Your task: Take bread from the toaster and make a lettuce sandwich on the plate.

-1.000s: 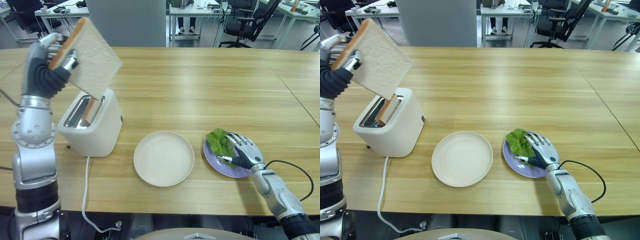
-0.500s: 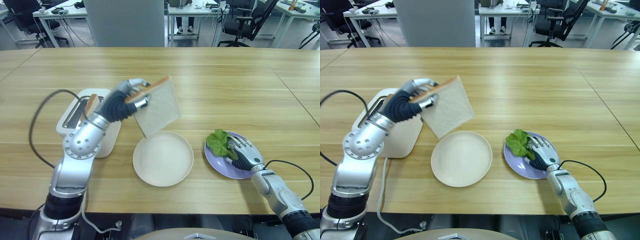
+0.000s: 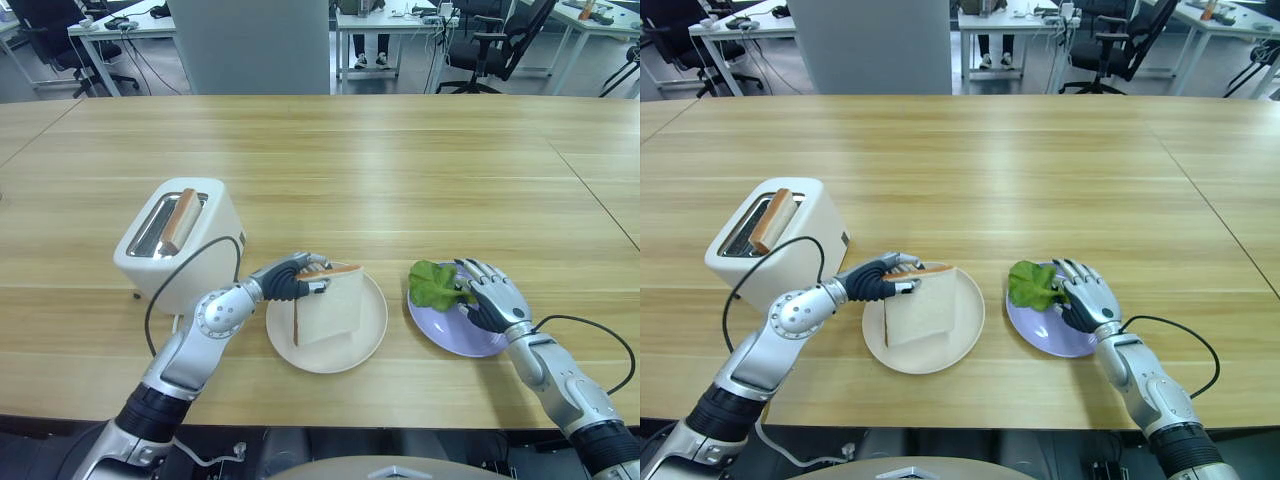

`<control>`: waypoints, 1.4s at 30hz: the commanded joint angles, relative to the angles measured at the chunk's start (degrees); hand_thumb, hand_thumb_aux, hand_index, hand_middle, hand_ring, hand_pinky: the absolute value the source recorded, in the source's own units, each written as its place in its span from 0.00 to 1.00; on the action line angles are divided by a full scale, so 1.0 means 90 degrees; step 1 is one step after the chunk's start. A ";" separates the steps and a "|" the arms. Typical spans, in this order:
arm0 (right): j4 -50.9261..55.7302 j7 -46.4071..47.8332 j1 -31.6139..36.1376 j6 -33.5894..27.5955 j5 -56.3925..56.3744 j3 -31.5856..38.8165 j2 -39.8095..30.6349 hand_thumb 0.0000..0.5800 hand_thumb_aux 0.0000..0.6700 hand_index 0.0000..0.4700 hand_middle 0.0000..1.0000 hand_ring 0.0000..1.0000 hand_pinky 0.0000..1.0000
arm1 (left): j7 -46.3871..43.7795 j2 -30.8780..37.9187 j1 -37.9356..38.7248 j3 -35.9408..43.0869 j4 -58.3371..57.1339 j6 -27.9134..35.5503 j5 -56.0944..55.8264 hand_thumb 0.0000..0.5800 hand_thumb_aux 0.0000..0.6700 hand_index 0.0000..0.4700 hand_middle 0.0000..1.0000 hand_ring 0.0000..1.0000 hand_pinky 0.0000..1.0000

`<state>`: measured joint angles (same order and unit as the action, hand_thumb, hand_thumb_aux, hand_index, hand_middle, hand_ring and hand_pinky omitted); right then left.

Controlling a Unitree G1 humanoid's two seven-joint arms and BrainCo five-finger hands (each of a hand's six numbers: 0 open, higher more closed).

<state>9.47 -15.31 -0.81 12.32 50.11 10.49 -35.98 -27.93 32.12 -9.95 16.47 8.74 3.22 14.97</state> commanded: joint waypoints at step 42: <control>0.0230 0.0958 0.1424 0.1058 -0.0361 0.1841 0.2019 1.00 1.00 0.98 0.00 0.00 0.00 | 0.2369 0.1082 0.0861 -0.3303 0.1978 0.0526 0.4201 0.00 0.00 0.00 0.00 0.00 0.00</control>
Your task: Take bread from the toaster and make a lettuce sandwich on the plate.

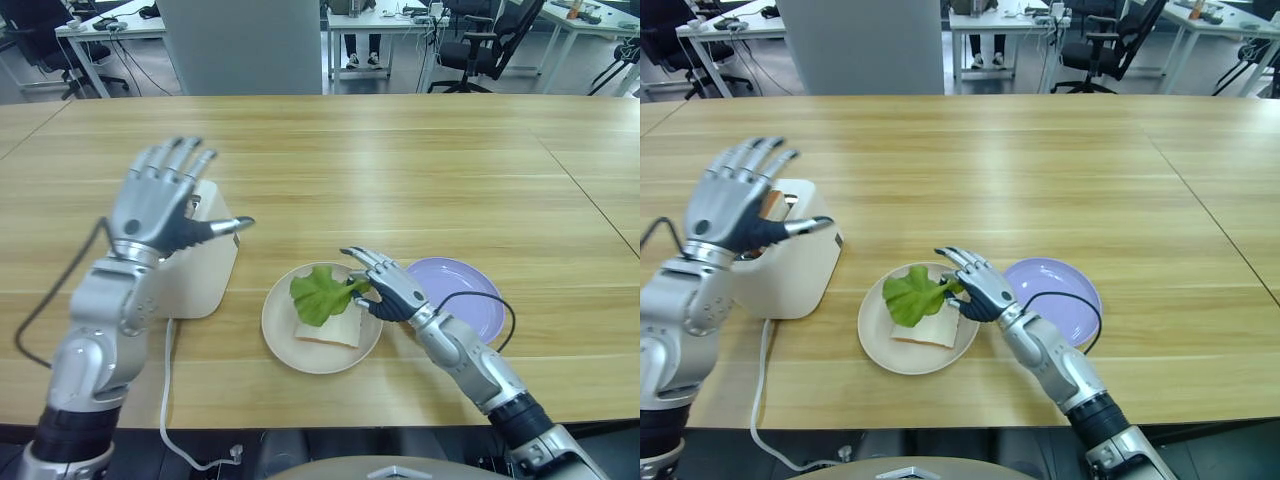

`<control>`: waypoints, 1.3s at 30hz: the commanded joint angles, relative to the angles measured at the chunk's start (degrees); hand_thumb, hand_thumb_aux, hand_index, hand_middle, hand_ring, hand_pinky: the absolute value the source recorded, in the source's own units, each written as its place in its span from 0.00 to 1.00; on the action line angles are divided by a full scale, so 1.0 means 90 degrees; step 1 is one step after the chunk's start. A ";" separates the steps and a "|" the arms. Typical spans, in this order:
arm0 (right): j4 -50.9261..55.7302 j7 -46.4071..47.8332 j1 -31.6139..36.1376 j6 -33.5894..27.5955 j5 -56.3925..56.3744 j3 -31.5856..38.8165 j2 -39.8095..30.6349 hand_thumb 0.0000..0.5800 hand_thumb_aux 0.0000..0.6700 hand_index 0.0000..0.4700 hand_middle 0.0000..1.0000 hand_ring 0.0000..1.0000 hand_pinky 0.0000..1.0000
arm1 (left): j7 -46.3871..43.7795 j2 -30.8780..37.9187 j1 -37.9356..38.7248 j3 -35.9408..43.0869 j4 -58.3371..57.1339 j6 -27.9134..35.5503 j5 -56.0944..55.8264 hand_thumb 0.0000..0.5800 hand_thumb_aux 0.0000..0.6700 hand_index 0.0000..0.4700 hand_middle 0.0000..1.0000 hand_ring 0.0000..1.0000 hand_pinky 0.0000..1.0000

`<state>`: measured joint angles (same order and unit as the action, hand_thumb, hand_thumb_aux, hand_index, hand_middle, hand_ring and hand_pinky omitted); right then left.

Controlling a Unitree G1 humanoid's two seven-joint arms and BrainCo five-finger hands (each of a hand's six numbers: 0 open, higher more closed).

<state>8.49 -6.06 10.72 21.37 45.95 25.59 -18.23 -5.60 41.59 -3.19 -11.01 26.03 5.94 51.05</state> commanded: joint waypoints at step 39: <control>-0.1116 -0.0352 -0.1114 -0.0212 0.0097 -0.0285 -0.0639 0.00 0.00 0.00 0.00 0.00 0.00 | -0.0073 -0.0072 -0.0846 0.0664 -0.2399 0.1043 0.0017 1.00 1.00 0.98 1.00 1.00 1.00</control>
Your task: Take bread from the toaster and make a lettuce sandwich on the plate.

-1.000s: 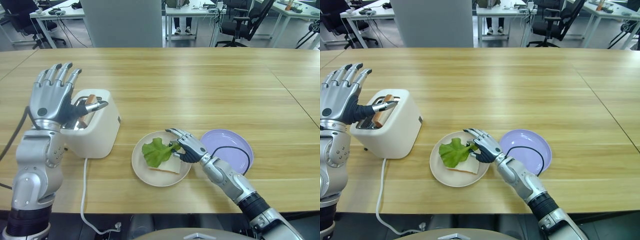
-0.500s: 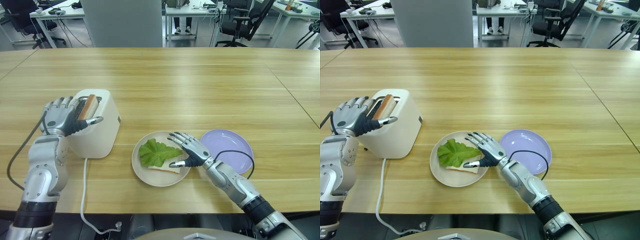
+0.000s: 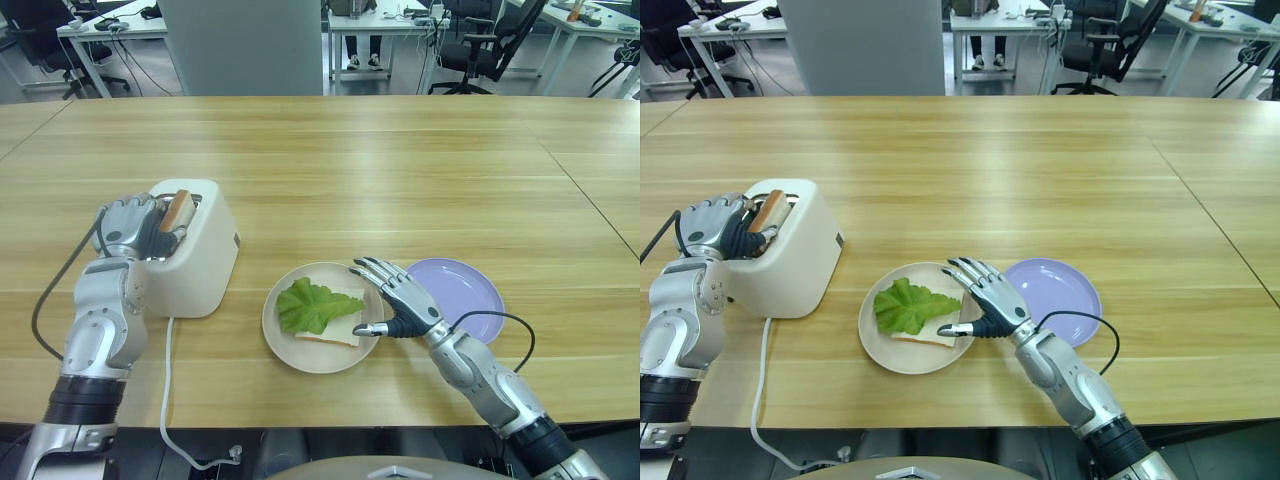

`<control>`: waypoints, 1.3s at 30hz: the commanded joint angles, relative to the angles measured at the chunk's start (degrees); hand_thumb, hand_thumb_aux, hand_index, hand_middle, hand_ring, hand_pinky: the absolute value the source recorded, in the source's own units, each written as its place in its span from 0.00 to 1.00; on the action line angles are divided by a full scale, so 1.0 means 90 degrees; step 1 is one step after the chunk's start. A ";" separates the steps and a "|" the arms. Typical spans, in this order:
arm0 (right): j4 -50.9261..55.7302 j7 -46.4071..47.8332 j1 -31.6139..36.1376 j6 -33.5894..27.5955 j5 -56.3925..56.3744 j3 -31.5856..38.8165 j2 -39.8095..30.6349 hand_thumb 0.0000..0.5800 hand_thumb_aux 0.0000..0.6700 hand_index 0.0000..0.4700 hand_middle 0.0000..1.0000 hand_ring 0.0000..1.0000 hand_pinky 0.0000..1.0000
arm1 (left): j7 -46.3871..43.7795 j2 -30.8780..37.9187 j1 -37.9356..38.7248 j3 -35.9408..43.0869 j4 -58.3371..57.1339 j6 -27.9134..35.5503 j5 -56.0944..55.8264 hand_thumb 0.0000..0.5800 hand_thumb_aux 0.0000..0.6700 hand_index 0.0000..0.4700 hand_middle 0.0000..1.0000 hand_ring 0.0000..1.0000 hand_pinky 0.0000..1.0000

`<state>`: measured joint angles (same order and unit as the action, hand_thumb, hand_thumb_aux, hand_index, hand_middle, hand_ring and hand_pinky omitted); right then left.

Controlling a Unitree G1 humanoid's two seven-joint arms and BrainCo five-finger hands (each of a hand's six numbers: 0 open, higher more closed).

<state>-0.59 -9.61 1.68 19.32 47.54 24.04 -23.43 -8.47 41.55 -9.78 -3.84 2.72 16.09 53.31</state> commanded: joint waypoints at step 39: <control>-0.1656 -0.0900 -0.0825 0.2288 0.1256 -0.0566 -0.1411 0.00 0.00 0.00 0.00 0.00 0.00 | -0.3306 -0.1073 -0.0763 0.1463 0.0262 -0.2405 -0.5494 1.00 1.00 0.98 1.00 1.00 1.00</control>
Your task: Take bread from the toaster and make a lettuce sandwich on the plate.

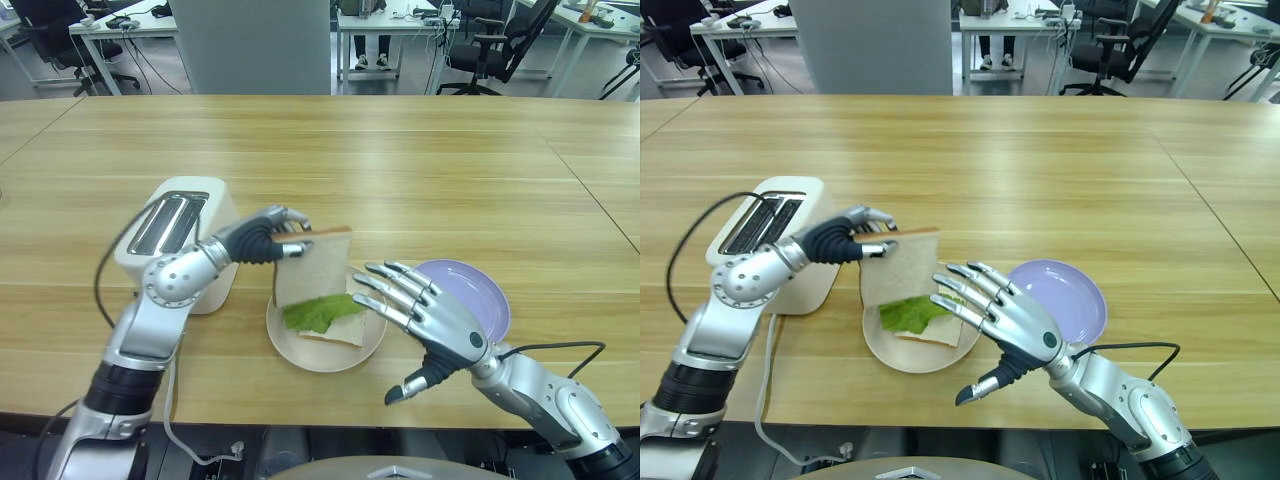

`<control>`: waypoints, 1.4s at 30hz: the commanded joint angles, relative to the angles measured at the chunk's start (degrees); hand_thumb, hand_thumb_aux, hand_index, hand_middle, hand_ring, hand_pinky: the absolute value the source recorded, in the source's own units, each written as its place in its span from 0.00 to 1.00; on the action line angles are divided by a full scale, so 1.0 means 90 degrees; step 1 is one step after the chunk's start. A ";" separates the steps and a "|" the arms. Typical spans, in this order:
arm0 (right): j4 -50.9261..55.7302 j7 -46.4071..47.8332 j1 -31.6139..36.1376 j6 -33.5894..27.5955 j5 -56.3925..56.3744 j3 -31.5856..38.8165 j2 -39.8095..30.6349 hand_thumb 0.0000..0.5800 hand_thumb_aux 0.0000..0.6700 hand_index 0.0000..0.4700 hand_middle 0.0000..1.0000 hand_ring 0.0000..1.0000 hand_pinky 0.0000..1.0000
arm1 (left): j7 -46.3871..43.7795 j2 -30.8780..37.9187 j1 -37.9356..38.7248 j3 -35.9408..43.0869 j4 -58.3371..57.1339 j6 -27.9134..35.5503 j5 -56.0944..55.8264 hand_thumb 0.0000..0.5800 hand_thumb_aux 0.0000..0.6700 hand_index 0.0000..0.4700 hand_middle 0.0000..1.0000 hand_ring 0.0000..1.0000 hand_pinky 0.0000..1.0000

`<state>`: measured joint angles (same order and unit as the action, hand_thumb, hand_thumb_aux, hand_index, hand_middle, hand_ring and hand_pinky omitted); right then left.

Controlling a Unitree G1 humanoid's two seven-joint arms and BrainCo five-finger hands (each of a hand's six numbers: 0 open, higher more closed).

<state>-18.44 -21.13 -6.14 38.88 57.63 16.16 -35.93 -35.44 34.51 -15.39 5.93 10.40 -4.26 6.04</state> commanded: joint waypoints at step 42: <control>0.2462 0.3394 0.0827 -0.0476 -0.2387 0.1381 0.1023 0.00 0.00 0.00 0.00 0.00 0.00 | 0.2454 -0.0814 -0.2567 0.2462 -0.6042 -0.3222 0.3598 0.00 0.00 0.00 0.00 0.00 0.00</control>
<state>2.74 8.12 1.06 35.34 37.14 28.85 -26.90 -17.29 26.33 -37.10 27.06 -44.19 -32.39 35.13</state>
